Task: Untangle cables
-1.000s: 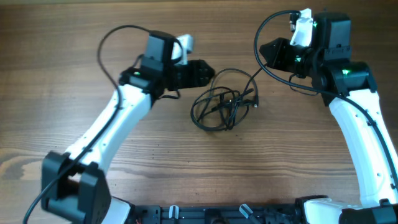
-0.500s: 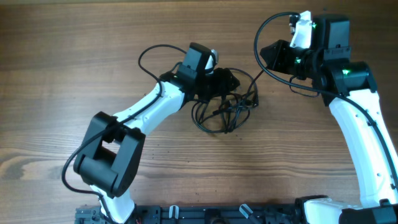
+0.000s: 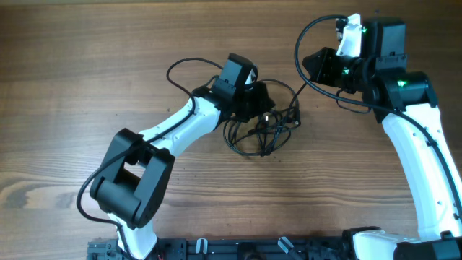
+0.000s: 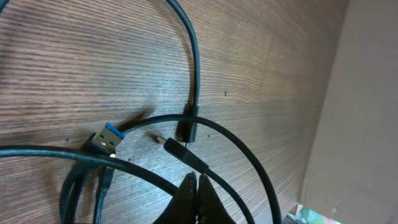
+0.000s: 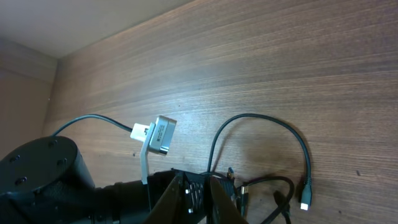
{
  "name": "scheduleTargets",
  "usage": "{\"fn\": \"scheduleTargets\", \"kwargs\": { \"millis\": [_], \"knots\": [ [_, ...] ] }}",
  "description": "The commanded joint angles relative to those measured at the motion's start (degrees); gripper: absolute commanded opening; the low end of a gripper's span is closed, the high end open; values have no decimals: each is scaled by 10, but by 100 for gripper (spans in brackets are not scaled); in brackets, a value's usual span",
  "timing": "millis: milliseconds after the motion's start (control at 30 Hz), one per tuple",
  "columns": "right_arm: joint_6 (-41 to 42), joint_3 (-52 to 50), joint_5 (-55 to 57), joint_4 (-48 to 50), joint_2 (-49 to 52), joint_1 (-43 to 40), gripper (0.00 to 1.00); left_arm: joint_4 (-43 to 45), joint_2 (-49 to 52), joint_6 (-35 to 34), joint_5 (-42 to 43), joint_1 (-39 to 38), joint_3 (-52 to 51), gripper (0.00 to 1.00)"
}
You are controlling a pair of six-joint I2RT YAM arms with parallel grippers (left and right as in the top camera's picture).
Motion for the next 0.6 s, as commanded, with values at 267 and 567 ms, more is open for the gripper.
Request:
{"fn": "scheduleTargets", "kwargs": {
  "millis": [267,567],
  "knots": [
    [3,16,51,-27,-10,0,4,-21,-89,66,-40,70,6,4],
    [11,16,64,-36,-10,0,4,-79,-140,93,-62,55,6,9]
  ]
}}
